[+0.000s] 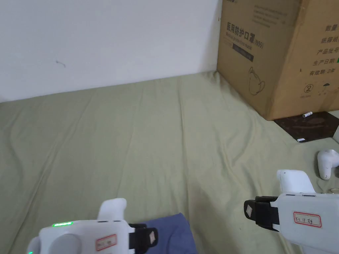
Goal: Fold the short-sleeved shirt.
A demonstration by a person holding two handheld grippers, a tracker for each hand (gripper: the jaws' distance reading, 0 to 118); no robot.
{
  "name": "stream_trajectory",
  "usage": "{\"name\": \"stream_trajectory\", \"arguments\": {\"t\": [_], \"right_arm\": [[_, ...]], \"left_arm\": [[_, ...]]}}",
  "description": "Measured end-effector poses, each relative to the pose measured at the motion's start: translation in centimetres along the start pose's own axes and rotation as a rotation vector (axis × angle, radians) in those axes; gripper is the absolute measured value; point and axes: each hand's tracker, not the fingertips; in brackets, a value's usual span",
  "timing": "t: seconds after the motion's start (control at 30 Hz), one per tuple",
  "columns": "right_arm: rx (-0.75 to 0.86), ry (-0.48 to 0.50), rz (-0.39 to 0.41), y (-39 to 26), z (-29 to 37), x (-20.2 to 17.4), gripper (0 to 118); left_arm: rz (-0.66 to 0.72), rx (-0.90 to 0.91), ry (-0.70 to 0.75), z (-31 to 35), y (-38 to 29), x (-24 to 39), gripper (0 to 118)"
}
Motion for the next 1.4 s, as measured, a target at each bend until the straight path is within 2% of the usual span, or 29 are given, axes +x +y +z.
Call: {"name": "stream_trajectory", "arguments": {"t": [0.07, 0.23, 0.33, 0.37, 0.43, 0.47, 0.5, 0.63, 0.8, 0.9, 1.0, 1.07, 1.17, 1.33, 1.4], "right_arm": [[0.001, -0.001, -0.005, -0.1, 0.0, 0.0, 0], [-0.004, -0.001, -0.007, -0.4, 0.0, 0.2, 0], [-0.027, -0.001, -0.018, -0.6, -0.4, 0.3, 0], [-0.034, 0.002, -0.028, -0.7, -0.6, 0.4, 0], [-0.052, 0.015, -0.040, -0.8, -1.1, 0.4, 0], [-0.056, 0.012, -0.041, -0.9, -1.3, 0.3, 0], [-0.058, 0.009, -0.043, -0.9, -1.4, 0.1, 0], [-0.016, 0.045, -0.043, 0.2, -0.4, -1.0, 0], [0.209, 0.081, 0.049, 2.3, 2.5, -4.3, 0], [0.335, 0.078, 0.106, 2.6, 3.2, -6.0, 0], [0.387, 0.062, 0.109, 2.2, 2.6, -6.8, 0], [0.360, 0.067, 0.107, 2.0, 1.3, -6.8, 0], [0.228, 0.084, 0.079, 0.8, -1.7, -6.2, 0], [-0.141, 0.104, 0.021, -2.1, -8.6, -5.2, 0], [-0.216, 0.125, -0.002, -3.6, -10.8, -4.9, 0]], "left_arm": [[-0.008, -0.082, -0.029, -3.0, 0.0, 0.9, 0], [0.103, -0.241, -0.103, -10.9, -1.7, 0.5, 0], [0.221, -0.231, -0.205, -12.6, -2.0, -0.3, 0], [0.249, -0.198, -0.163, -12.7, -2.1, -0.6, 0], [0.272, -0.175, -0.168, -11.9, -2.2, 0.3, 0], [0.223, -0.169, -0.154, -11.2, -2.1, 0.9, 0], [0.139, -0.138, -0.127, -10.0, -1.9, 1.6, 0], [0.009, 0.088, -0.073, -2.2, -0.1, 3.1, 0], [-0.155, 0.538, 0.215, 9.6, 1.3, 3.9, 0], [-0.143, 0.693, 0.317, 13.6, 0.3, 3.3, 0], [-0.097, 0.763, 0.390, 15.8, -1.4, 2.2, 0], [-0.062, 0.767, 0.396, 16.8, -2.6, 1.2, 0], [-0.028, 0.785, 0.434, 18.4, -4.6, -0.2, 0], [-0.009, 0.787, 0.522, 20.3, -7.2, -1.9, 0], [0.005, 0.787, 0.543, 20.8, -7.9, -2.5, 0]]}}
